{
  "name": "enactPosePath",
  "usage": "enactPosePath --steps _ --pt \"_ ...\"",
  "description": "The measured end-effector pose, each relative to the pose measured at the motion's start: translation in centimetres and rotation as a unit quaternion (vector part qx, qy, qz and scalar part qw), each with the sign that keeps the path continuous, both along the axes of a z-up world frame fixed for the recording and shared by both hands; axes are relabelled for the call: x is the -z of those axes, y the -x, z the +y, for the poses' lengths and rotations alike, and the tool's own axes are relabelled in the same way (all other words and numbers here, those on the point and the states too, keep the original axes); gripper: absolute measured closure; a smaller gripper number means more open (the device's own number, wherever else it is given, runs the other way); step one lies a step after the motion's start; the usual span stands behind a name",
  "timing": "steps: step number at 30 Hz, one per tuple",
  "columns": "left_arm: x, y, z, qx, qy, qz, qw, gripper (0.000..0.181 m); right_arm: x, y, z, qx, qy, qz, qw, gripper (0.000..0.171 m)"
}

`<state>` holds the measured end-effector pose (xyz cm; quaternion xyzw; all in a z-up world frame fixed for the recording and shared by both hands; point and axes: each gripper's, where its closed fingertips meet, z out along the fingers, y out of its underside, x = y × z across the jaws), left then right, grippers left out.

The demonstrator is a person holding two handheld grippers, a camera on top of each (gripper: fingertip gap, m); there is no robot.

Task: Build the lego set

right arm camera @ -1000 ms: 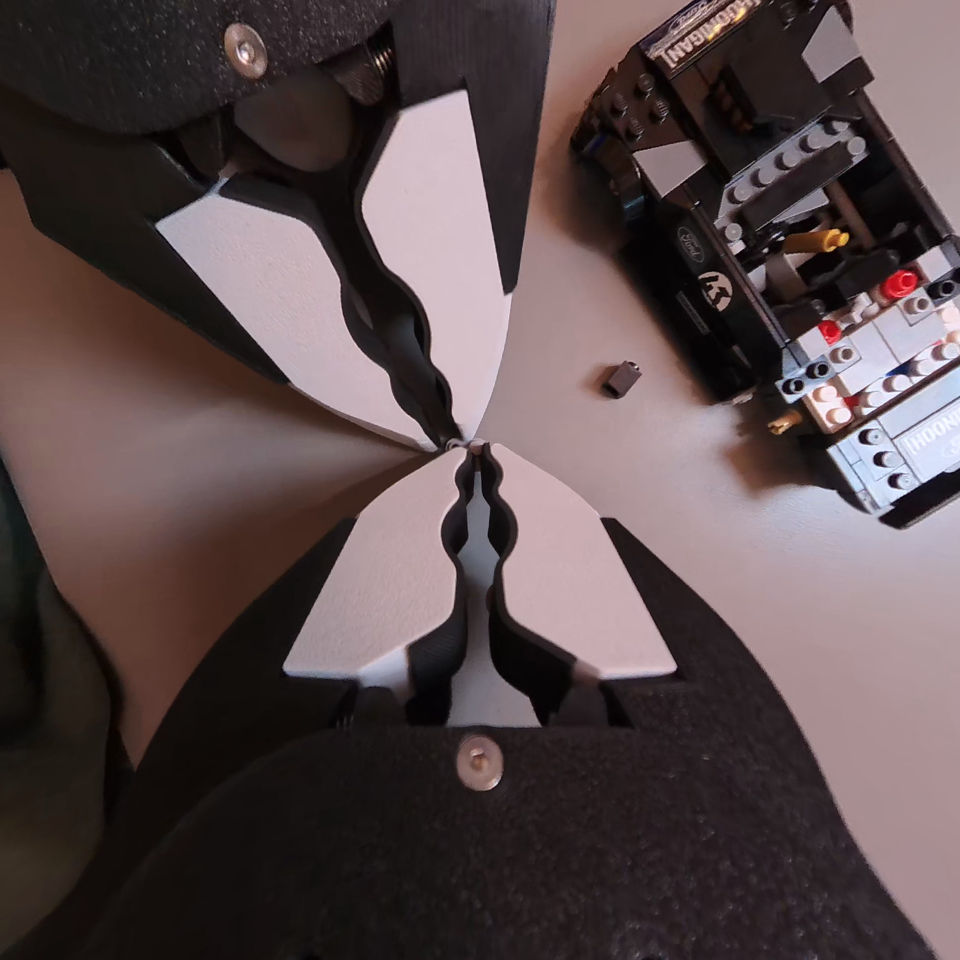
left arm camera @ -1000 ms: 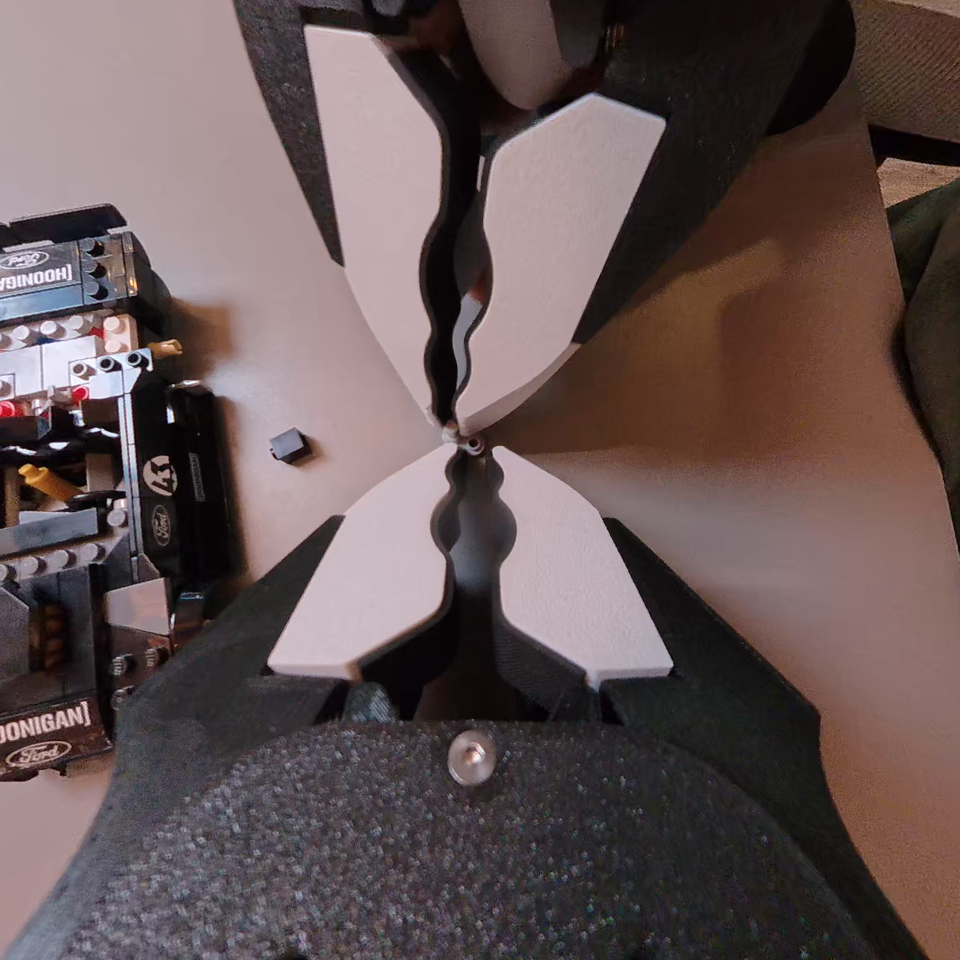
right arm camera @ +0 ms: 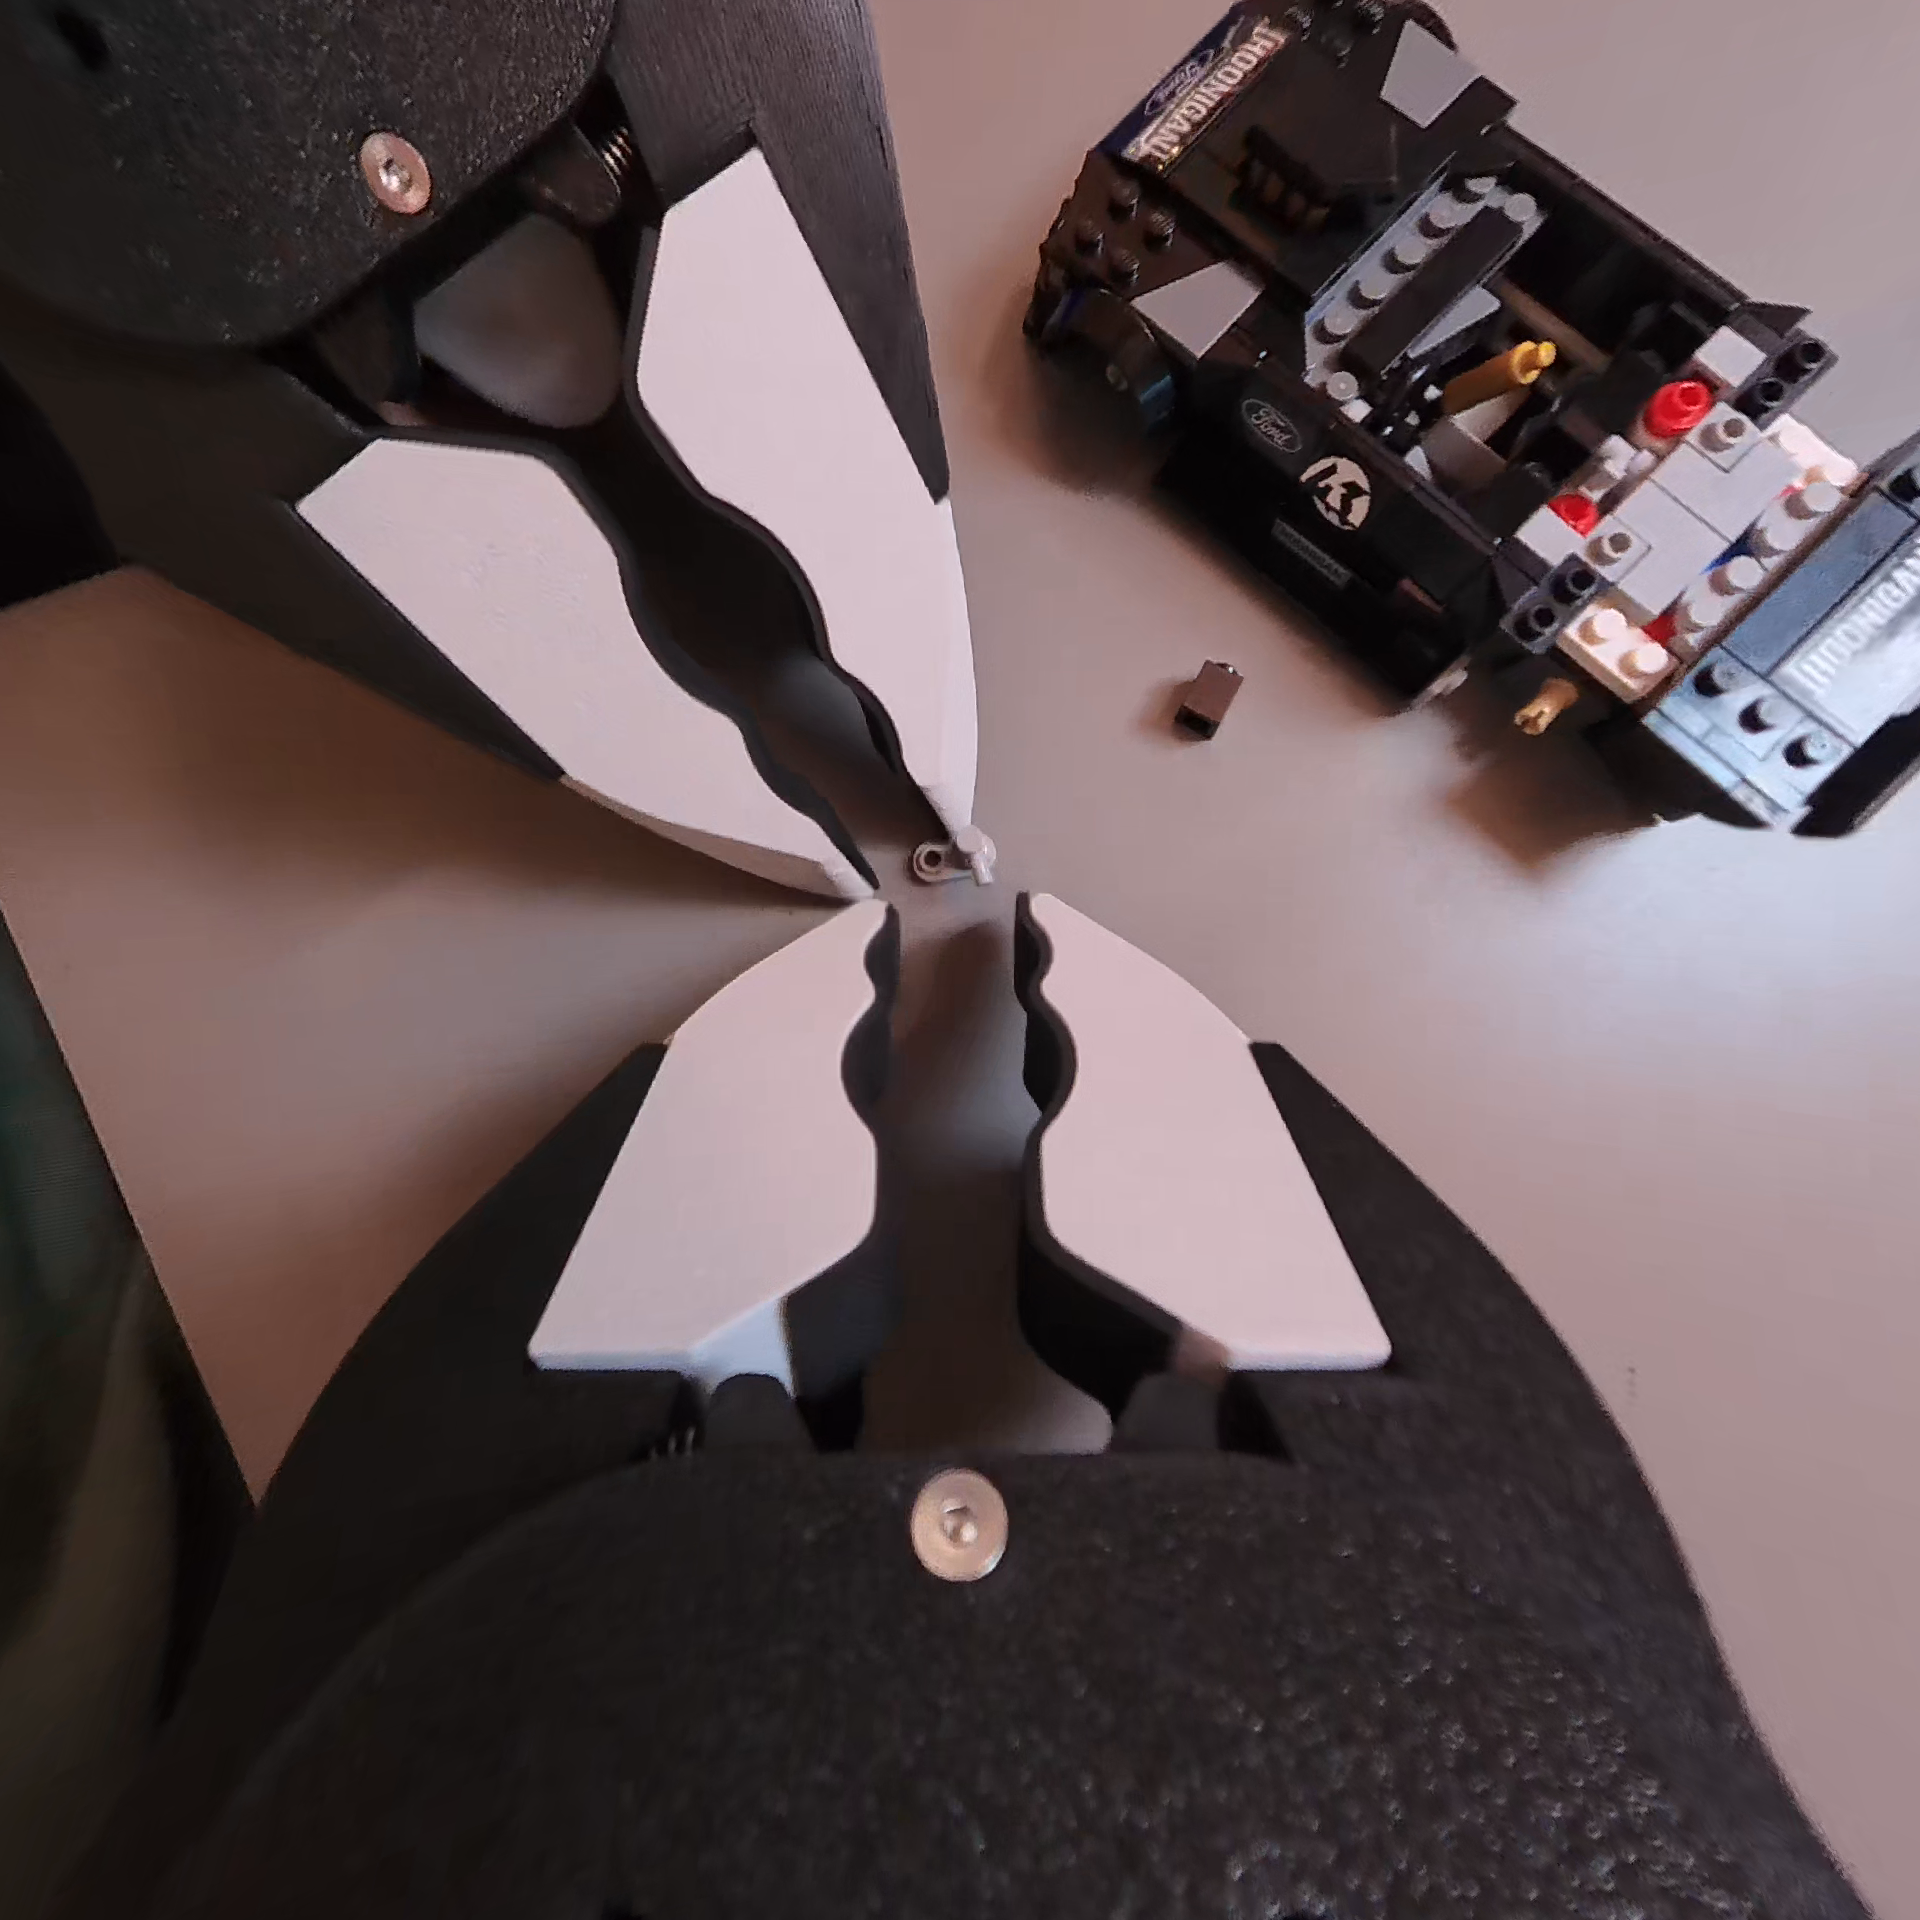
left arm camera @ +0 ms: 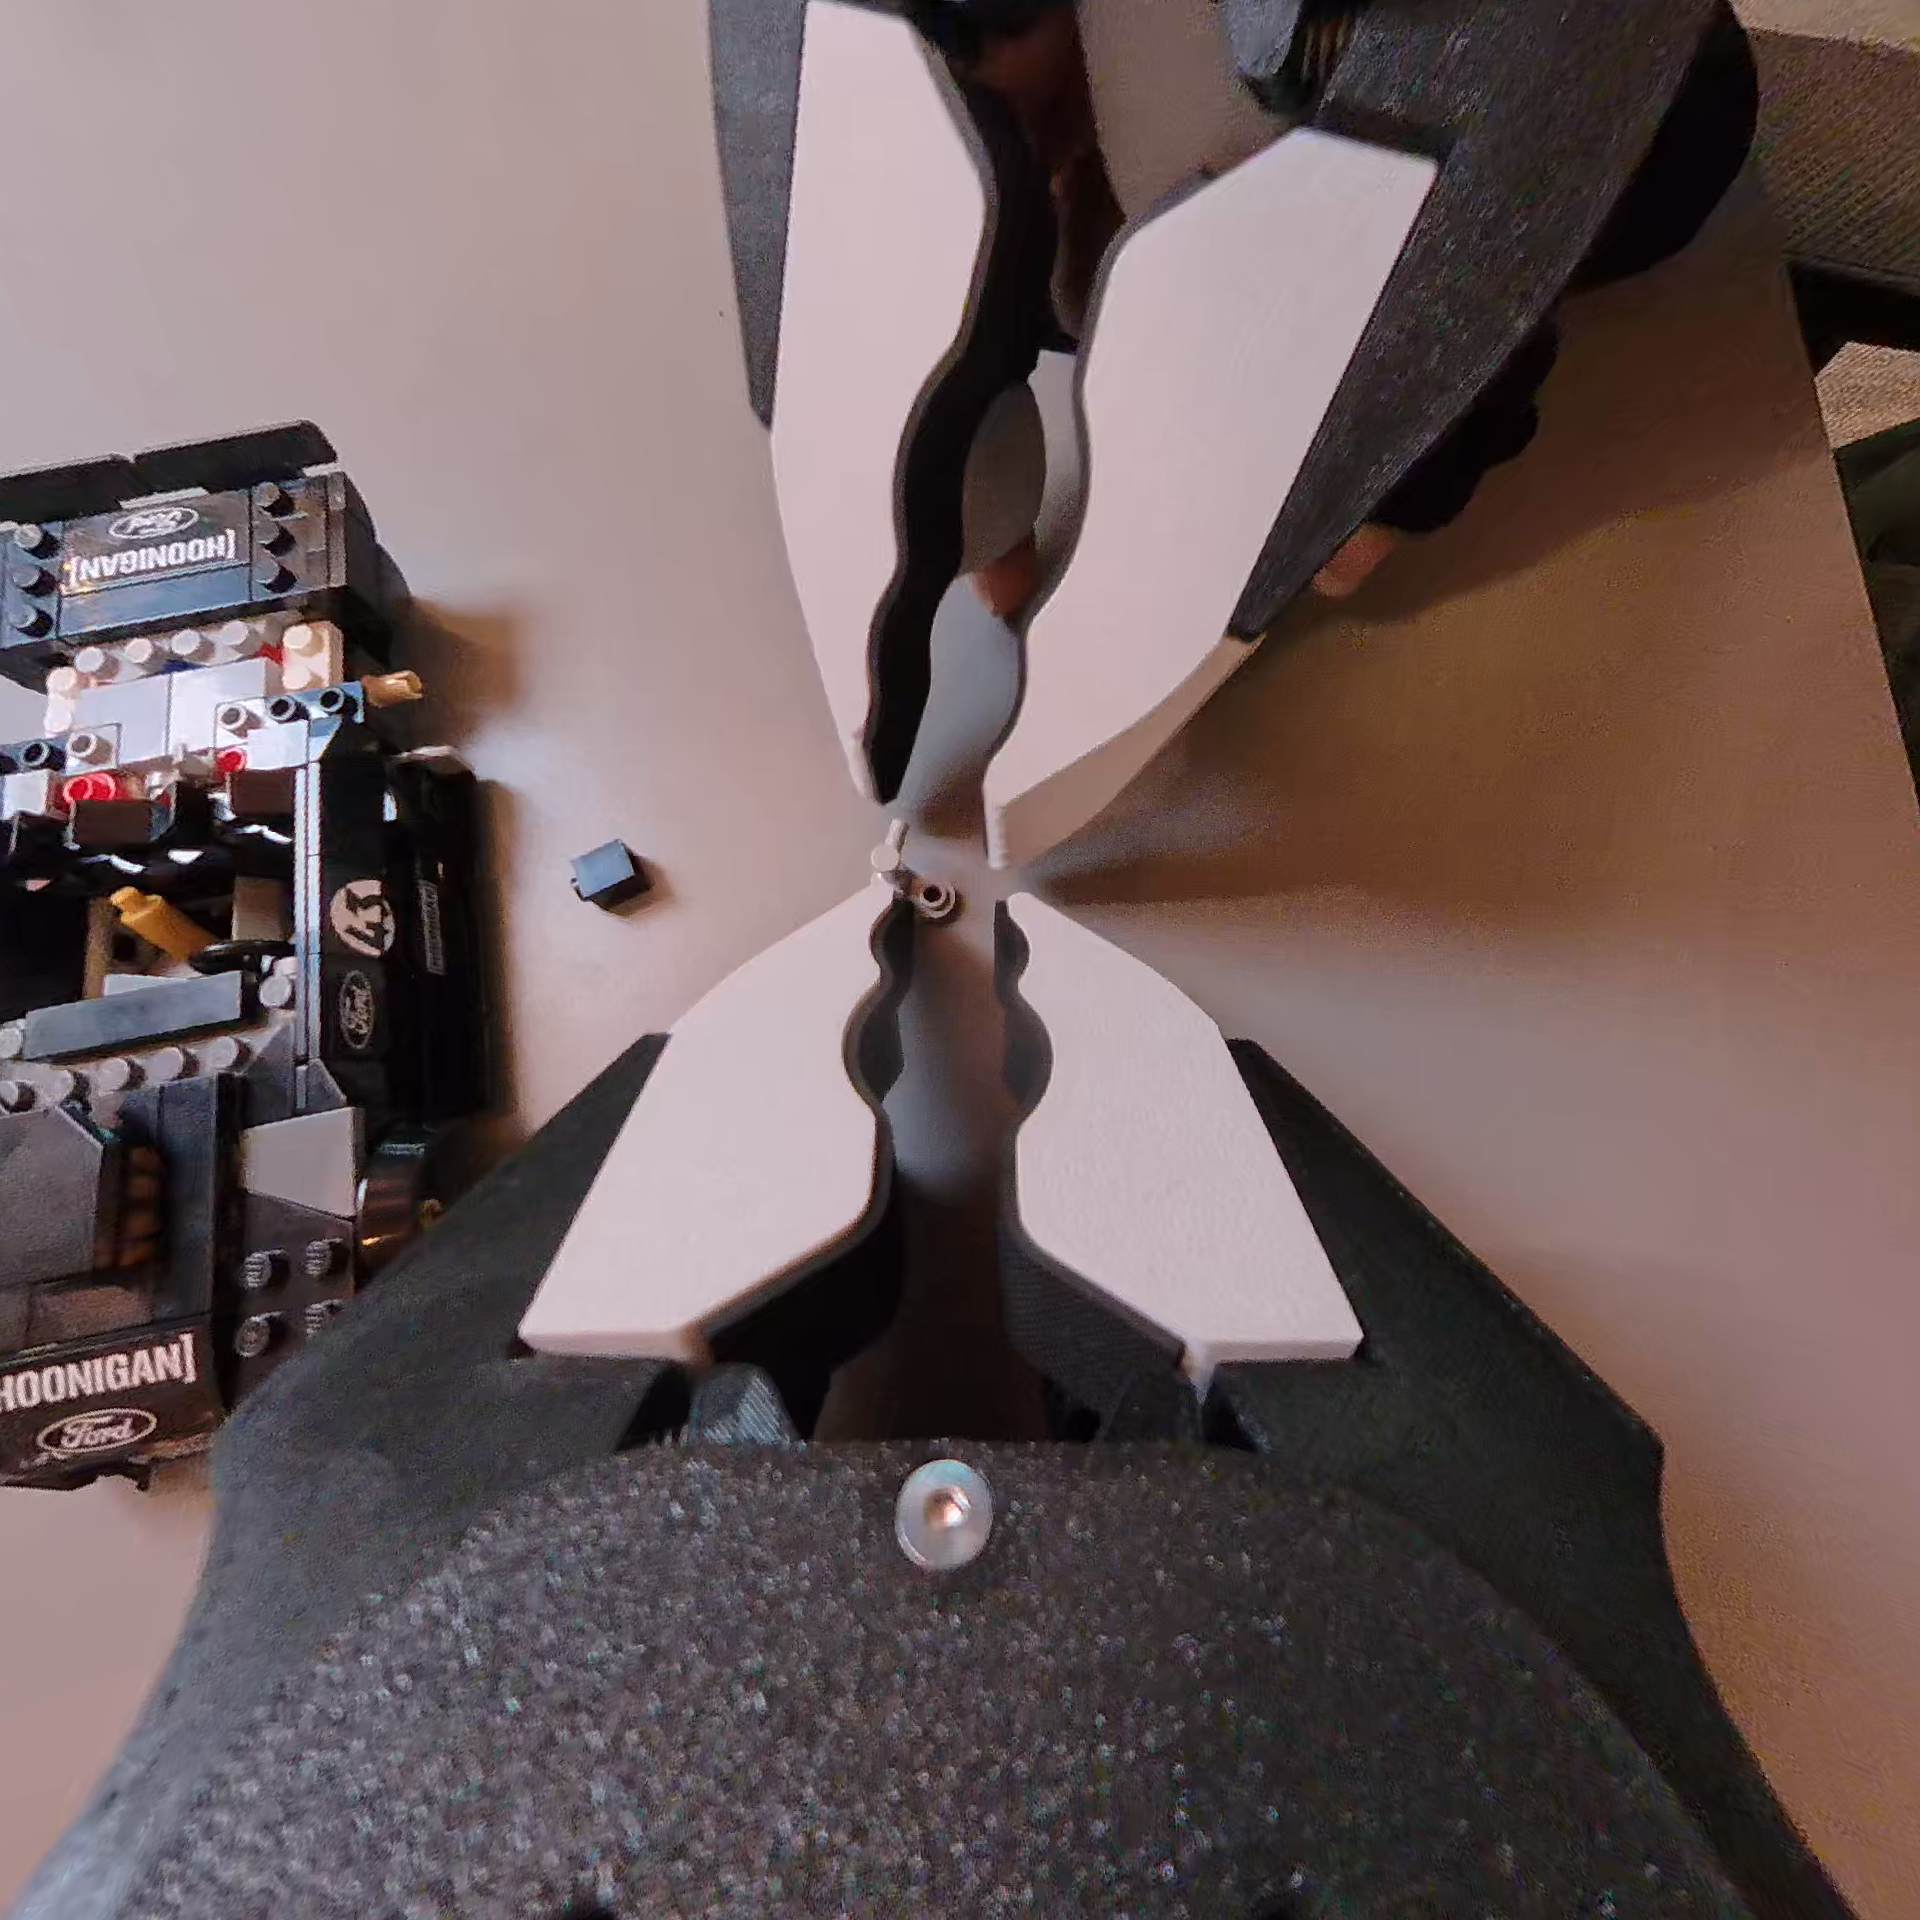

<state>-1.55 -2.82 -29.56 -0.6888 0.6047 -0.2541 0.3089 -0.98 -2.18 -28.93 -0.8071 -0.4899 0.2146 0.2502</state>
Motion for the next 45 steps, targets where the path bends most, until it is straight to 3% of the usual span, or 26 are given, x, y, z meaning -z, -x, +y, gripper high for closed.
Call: enactPosePath --steps 6,13,22,35,45 --pt "-0.1 0.4 0.5 -0.008 -0.004 0.000 1.000 0.165 -0.7 -1.2 0.0 0.010 -0.019 0.019 1.000 0.149" --pt "-0.1 -0.4 0.8 0.011 -0.013 -0.011 1.000 0.141 -1.8 -2.3 0.9 0.019 -0.037 0.051 0.998 0.149" --pt "0.0 -0.5 0.5 0.034 -0.006 -0.008 0.999 0.159 -1.4 -2.2 0.2 -0.007 -0.042 0.061 0.997 0.150" --pt "0.0 0.4 -0.8 0.041 0.005 0.000 0.999 0.157 -0.5 -0.9 0.0 -0.074 -0.042 0.032 0.996 0.153" --pt "-0.3 1.7 0.6 0.005 0.007 0.000 1.000 0.157 -1.0 -0.6 4.5 -0.070 -0.051 0.009 0.996 0.154"
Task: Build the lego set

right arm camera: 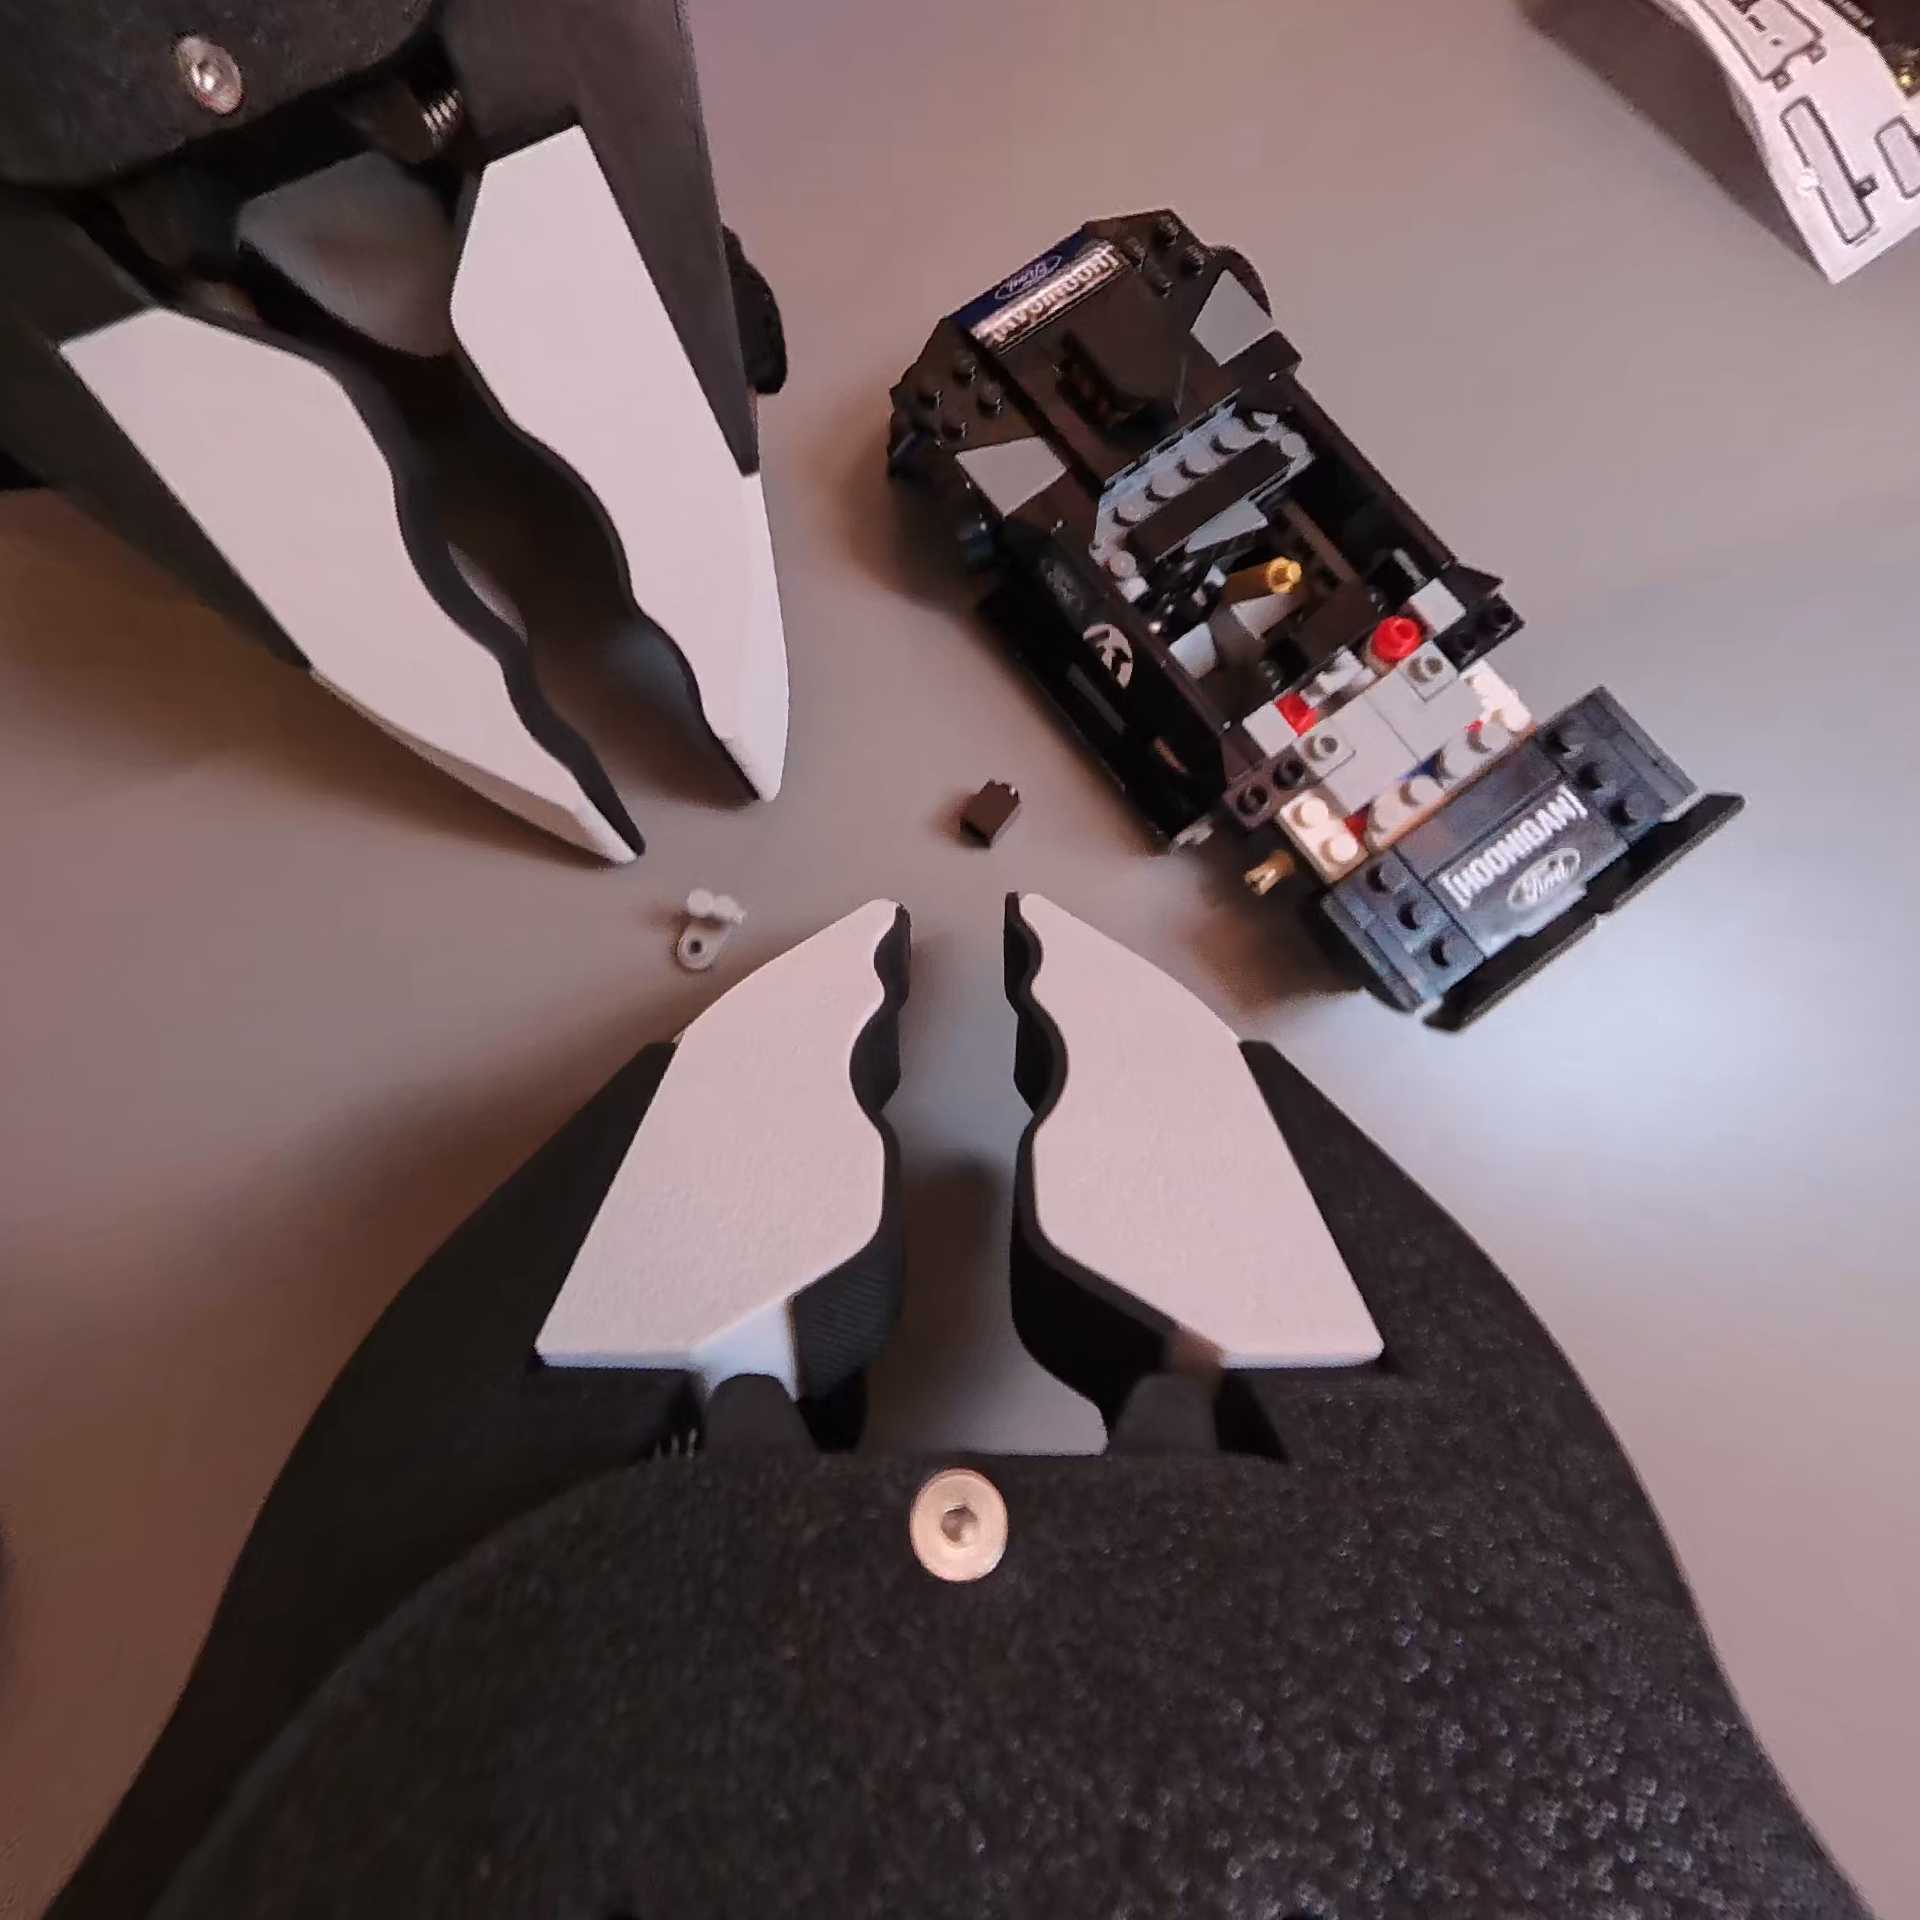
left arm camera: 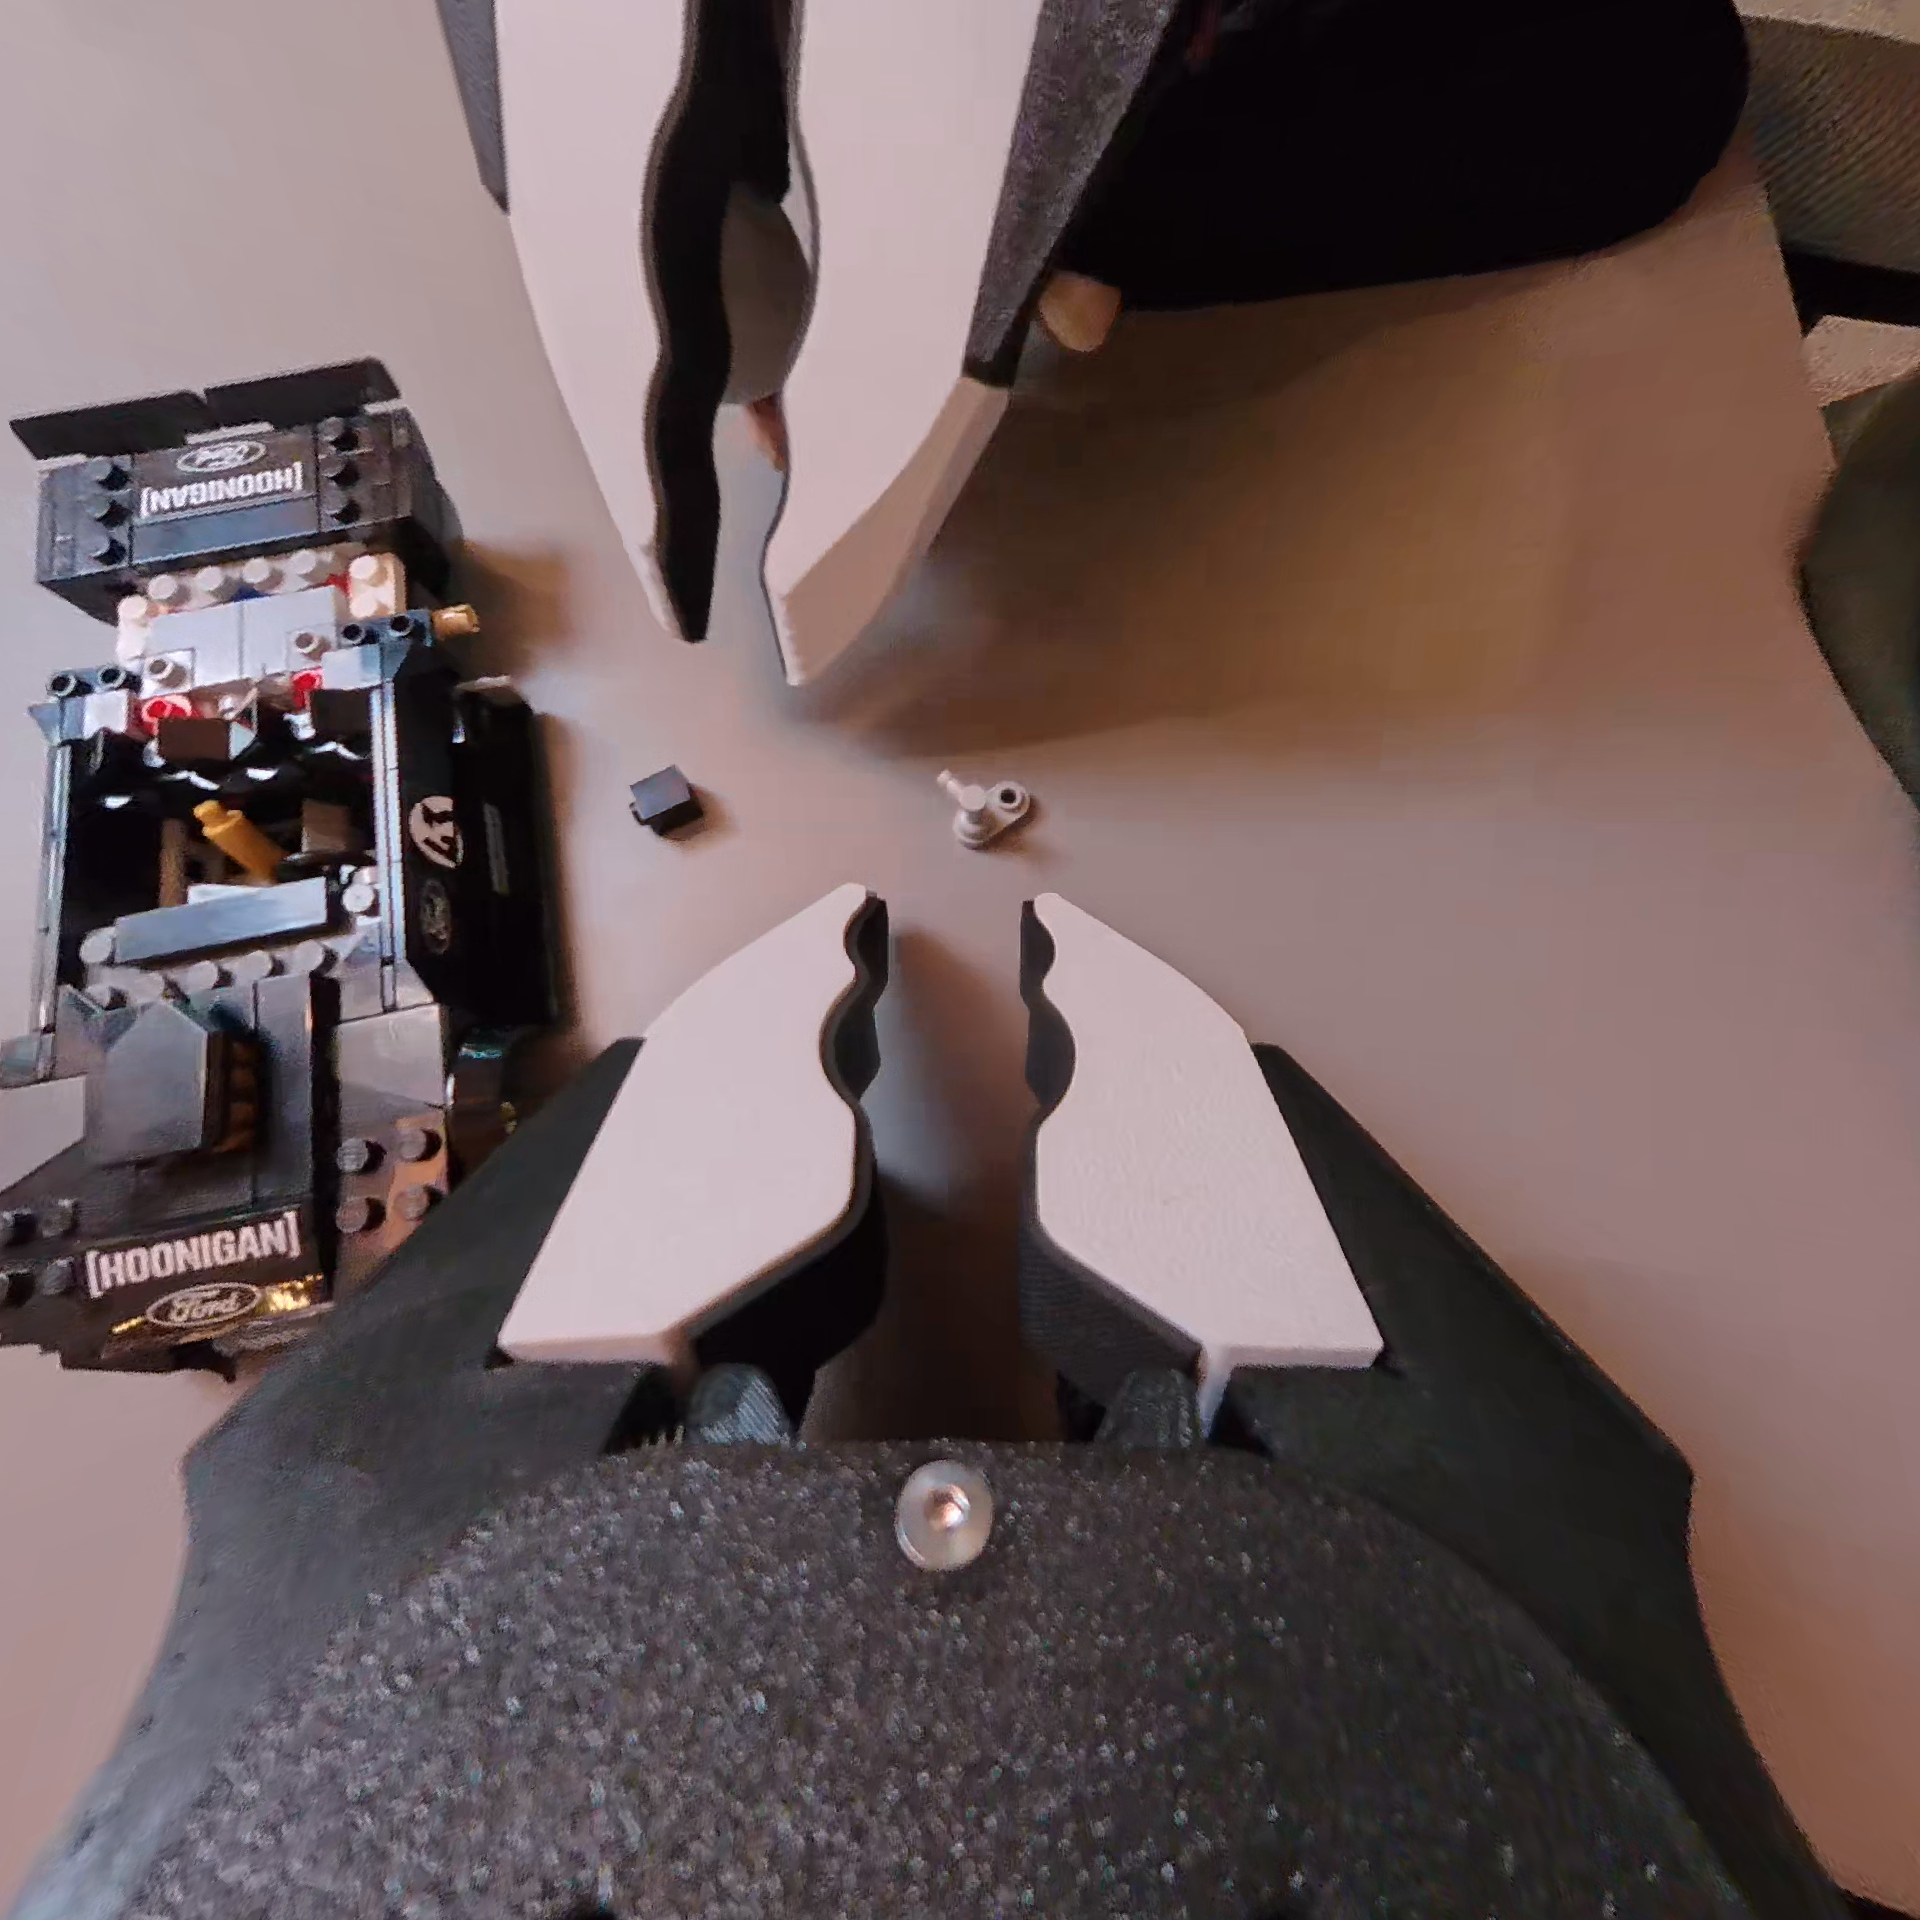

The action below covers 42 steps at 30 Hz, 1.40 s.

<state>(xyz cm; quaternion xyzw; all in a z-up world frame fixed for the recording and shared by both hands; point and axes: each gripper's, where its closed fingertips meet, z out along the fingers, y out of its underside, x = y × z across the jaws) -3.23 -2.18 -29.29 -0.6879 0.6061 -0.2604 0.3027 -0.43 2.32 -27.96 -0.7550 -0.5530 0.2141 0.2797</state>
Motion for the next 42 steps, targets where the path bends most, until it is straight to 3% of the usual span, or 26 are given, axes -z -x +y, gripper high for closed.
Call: enactPosePath --steps 15,22,27,36,42 --pt "0.1 0.3 1.1 -0.018 -0.015 -0.001 1.000 0.157 1.2 2.1 1.3 -0.023 0.017 -0.036 0.999 0.159" --pt "-3.9 -0.4 2.2 -0.042 -0.047 -0.105 0.992 0.155 -2.7 2.3 -1.8 -0.072 0.026 0.080 0.994 0.159" --pt "-7.6 -1.6 -0.6 0.038 -0.086 -0.203 0.975 0.155 -4.6 2.3 -5.0 -0.090 0.105 0.148 0.979 0.159" --pt "-7.8 -2.7 -3.4 0.098 -0.116 -0.205 0.967 0.165 -5.9 2.2 -7.4 -0.095 0.185 0.200 0.957 0.159" --pt "-8.3 -2.5 -2.5 0.069 -0.114 -0.215 0.967 0.165 -6.7 2.1 -6.5 -0.063 0.162 0.242 0.955 0.159"
